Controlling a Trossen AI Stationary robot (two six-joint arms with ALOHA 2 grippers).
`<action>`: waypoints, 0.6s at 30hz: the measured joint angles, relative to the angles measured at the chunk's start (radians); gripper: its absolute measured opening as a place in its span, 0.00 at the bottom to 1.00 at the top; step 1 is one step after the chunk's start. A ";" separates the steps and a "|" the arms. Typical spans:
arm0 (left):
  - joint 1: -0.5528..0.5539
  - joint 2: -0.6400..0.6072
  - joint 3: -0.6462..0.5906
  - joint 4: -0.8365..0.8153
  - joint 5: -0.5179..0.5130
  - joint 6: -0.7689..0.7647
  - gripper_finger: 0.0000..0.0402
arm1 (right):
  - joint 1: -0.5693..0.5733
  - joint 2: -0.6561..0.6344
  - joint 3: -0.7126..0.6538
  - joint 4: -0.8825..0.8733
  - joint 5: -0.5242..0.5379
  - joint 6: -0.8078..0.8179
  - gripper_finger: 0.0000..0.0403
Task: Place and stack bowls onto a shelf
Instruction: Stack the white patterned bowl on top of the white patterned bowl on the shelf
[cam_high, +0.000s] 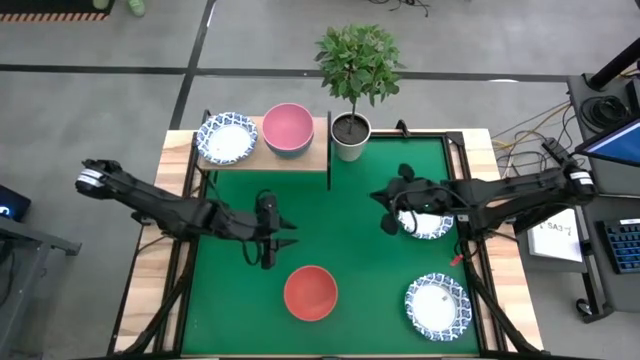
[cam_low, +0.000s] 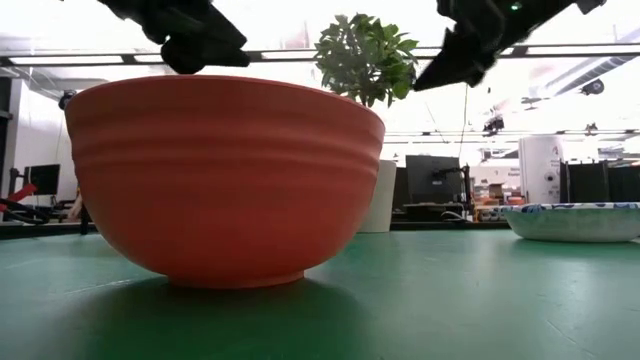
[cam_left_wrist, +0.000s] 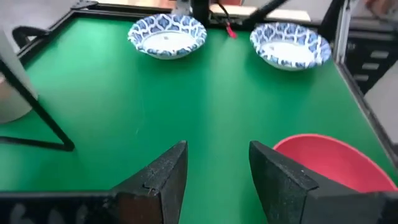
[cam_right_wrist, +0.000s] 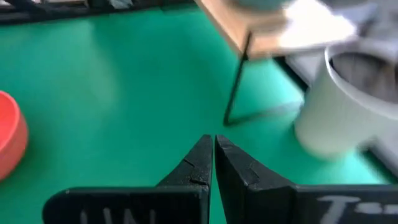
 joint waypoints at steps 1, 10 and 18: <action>0.000 0.015 0.015 -0.012 0.001 0.008 0.39 | 0.000 -0.014 -0.001 -0.046 0.000 0.050 0.02; 0.000 0.087 0.059 -0.051 -0.001 0.028 0.39 | 0.000 -0.025 0.001 -0.298 0.001 0.433 0.16; 0.001 0.090 0.059 -0.055 -0.004 0.031 0.39 | -0.036 0.094 0.001 -0.532 0.051 0.777 0.39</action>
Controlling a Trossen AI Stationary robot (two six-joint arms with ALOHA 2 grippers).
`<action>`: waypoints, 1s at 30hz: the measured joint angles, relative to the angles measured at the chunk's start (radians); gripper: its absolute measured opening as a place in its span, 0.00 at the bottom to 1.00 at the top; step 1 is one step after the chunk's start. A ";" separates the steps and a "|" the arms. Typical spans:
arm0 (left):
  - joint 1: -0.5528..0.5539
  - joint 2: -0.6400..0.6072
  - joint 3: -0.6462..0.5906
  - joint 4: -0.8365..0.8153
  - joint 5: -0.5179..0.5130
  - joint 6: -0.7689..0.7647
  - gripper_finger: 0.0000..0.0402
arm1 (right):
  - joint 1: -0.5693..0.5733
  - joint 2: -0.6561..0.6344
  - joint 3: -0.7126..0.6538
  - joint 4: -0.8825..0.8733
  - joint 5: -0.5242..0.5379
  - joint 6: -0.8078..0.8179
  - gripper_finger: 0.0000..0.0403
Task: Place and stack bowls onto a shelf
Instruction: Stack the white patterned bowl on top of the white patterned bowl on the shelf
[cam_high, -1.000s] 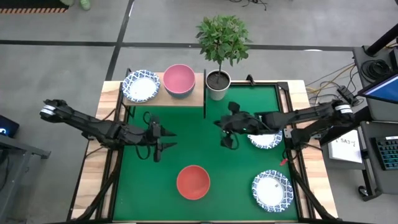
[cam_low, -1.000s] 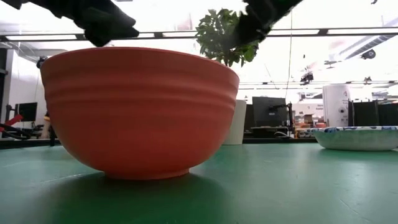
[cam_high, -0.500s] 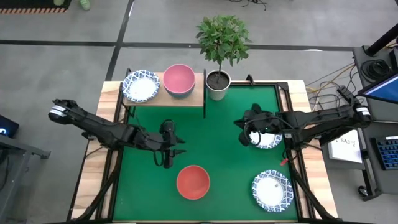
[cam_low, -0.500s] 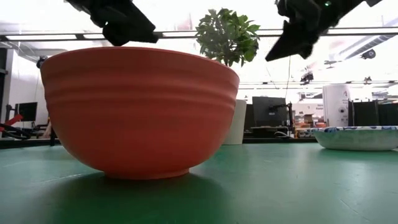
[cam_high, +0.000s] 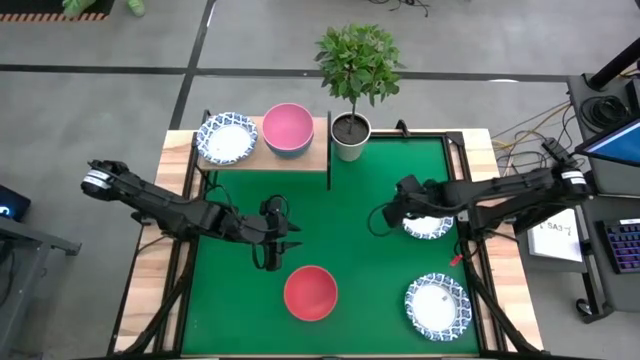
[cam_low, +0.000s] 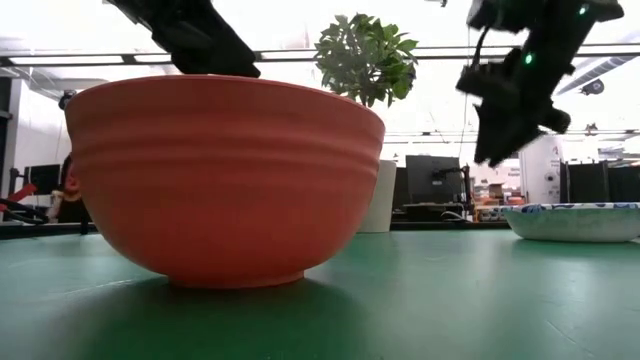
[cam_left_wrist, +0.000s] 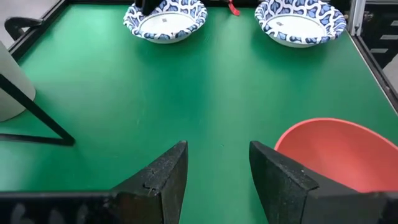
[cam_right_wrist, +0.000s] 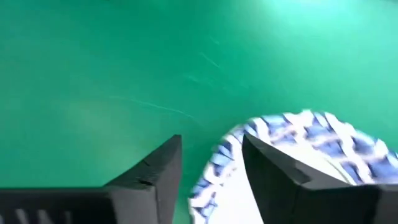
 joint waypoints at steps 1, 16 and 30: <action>0.000 0.000 0.000 0.000 0.000 0.005 0.39 | -0.006 0.021 0.000 -0.019 0.000 0.031 0.41; 0.000 -0.001 -0.001 -0.001 -0.015 0.021 0.39 | -0.014 0.286 0.000 -0.047 -0.115 0.083 0.45; 0.000 -0.002 -0.002 -0.001 -0.019 0.025 0.39 | -0.007 0.278 0.008 -0.032 -0.188 -0.025 0.04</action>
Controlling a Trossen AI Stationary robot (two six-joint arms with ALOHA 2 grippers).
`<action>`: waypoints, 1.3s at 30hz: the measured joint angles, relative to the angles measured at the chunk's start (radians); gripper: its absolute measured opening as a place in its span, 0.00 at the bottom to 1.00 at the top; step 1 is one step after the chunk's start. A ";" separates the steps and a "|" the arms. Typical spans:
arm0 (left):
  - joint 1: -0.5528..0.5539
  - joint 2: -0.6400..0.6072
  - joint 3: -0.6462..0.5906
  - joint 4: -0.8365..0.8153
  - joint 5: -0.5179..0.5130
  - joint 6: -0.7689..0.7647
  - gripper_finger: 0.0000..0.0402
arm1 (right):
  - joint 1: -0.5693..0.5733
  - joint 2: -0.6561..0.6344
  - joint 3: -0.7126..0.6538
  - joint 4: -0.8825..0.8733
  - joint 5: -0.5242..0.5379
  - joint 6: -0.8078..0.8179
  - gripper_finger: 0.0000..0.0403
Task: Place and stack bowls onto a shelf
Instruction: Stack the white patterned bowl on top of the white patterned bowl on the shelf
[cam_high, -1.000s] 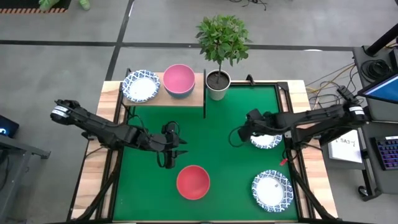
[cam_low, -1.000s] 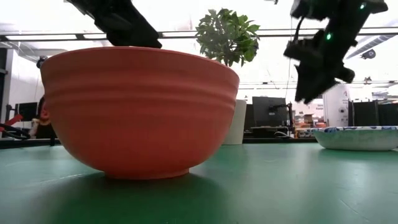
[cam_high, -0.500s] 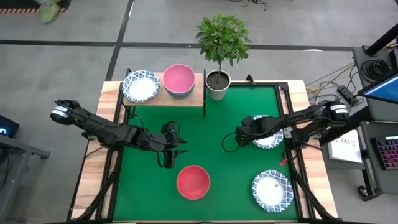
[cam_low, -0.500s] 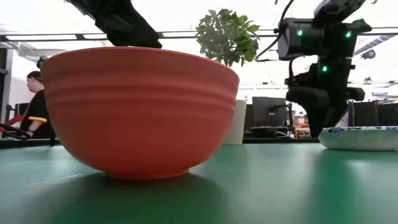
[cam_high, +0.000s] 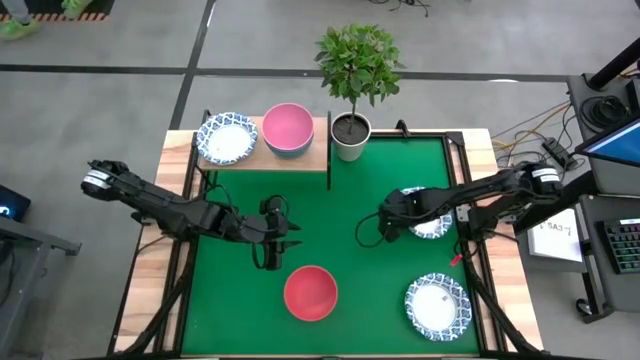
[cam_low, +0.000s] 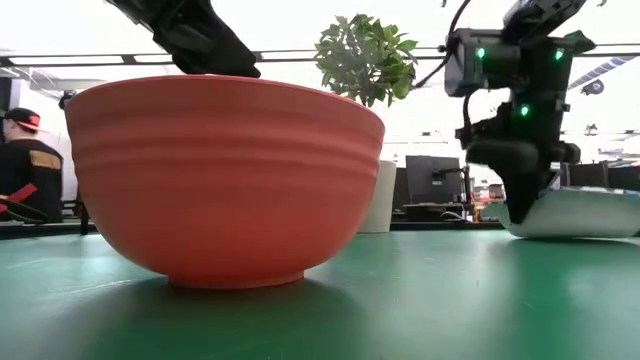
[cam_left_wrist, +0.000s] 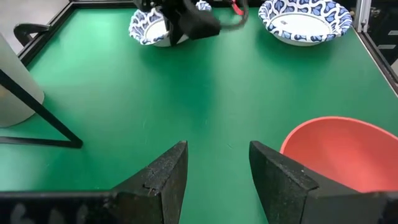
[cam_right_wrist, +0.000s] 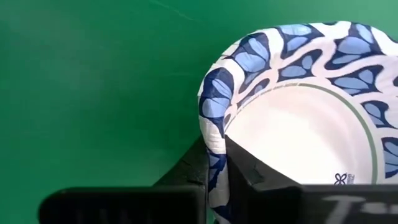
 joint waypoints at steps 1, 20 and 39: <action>0.000 0.000 0.000 0.001 0.000 0.004 0.39 | 0.000 -0.016 0.000 0.016 -0.018 -0.028 0.03; 0.039 0.002 0.001 0.361 0.003 0.333 0.39 | 0.030 -0.165 -0.001 0.933 -0.574 -0.798 0.03; 0.160 0.046 0.001 0.371 0.169 0.307 0.39 | 0.030 -0.136 -0.002 0.956 -0.575 -0.836 0.03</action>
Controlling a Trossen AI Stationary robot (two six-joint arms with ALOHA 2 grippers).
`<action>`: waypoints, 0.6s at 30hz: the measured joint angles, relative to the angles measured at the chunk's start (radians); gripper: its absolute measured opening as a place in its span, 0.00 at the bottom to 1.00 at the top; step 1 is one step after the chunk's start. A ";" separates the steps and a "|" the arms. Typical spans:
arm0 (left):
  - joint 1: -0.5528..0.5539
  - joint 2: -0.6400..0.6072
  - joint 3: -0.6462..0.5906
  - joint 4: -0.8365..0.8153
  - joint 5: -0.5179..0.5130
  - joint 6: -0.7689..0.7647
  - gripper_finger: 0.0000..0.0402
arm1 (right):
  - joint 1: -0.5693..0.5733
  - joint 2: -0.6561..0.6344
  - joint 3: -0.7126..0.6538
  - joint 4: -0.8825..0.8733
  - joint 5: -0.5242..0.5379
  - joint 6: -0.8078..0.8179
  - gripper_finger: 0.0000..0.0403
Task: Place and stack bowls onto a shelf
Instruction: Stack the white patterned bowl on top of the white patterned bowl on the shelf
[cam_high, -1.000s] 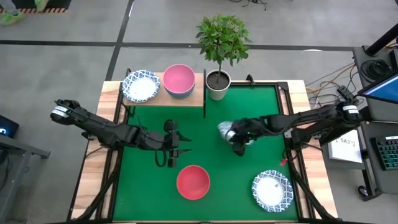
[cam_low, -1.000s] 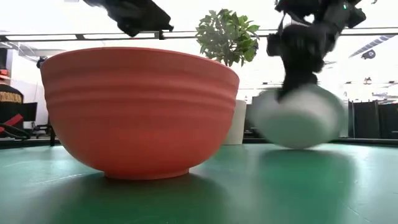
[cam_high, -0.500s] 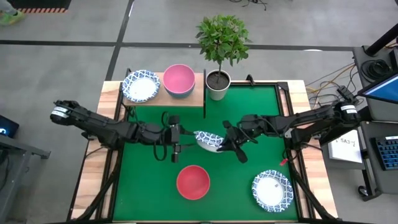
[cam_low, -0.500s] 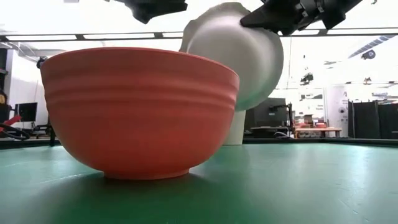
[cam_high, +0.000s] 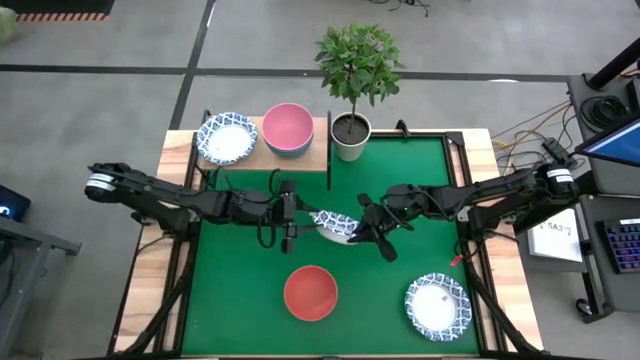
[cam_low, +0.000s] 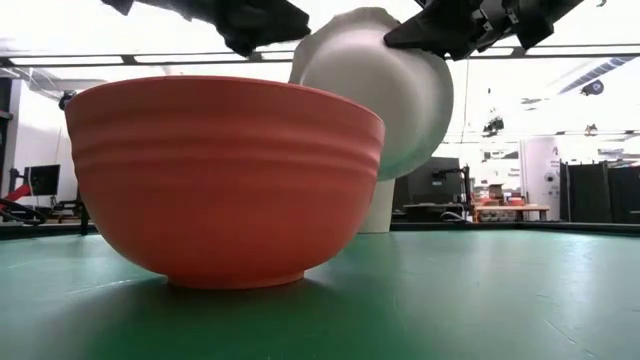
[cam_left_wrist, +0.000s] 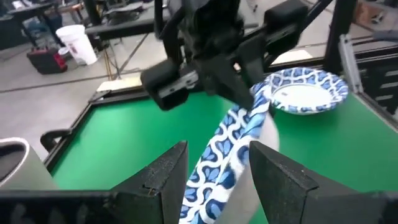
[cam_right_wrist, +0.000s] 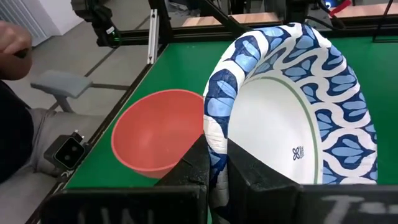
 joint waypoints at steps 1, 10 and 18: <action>0.003 0.017 0.000 0.009 0.001 -0.001 0.39 | 0.000 0.000 0.000 0.000 0.000 0.000 0.03; 0.005 0.136 0.034 0.023 0.021 0.007 0.37 | 0.000 0.000 0.000 -0.003 0.000 -0.007 0.03; 0.004 0.141 0.046 0.015 0.028 0.033 0.07 | -0.001 0.000 0.000 -0.001 0.014 -0.015 0.07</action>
